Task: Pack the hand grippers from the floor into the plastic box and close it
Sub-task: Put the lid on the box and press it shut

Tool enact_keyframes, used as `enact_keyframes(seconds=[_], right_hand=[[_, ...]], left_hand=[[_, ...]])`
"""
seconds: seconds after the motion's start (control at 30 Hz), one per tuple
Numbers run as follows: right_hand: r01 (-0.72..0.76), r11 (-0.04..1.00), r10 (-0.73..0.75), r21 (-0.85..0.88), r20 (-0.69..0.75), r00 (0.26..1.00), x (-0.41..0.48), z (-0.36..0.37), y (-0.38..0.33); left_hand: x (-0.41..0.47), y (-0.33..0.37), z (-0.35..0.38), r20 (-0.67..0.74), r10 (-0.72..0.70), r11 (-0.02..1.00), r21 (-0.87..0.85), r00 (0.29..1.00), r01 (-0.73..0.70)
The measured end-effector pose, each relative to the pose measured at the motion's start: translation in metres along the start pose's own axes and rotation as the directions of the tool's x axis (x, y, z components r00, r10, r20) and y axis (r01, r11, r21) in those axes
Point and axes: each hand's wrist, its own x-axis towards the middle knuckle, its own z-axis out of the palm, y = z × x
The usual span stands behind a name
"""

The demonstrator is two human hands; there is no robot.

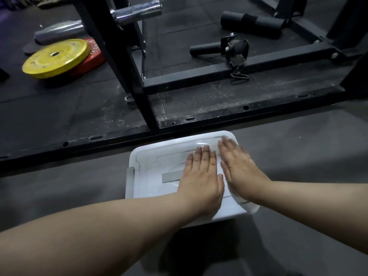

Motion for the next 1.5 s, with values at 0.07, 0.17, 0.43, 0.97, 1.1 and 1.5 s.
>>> enact_keyframes(seconds=[0.07,0.17,0.43,0.97,1.1,1.5], right_hand=[[-0.153,0.972,0.159,0.179,-0.02,0.987,0.001,0.001,0.001],[-0.302,0.9,0.328,0.315,-0.033,0.944,0.0,0.004,0.001],[-0.542,0.736,0.556,0.405,0.094,0.826,-0.006,-0.007,0.007],[-0.23,0.931,0.246,0.282,-0.021,0.969,-0.016,-0.018,0.003],[-0.182,0.947,0.208,0.265,-0.074,0.975,-0.018,-0.014,-0.001],[-0.168,0.974,0.172,0.151,-0.014,0.985,-0.018,-0.008,-0.004]], left_hand=[[0.002,0.003,0.0,-0.006,0.015,1.0,-0.002,1.0,-0.015],[0.004,0.004,0.001,-0.014,0.021,1.0,-0.01,1.0,-0.021],[0.006,0.003,0.003,-0.008,0.056,0.998,-0.004,0.998,-0.056],[0.006,0.003,0.001,-0.004,0.066,0.998,0.006,0.998,-0.066],[0.007,0.004,0.002,-0.002,0.071,0.997,-0.009,0.997,-0.071],[0.008,0.001,0.004,0.021,0.077,0.997,-0.02,0.997,-0.077]])
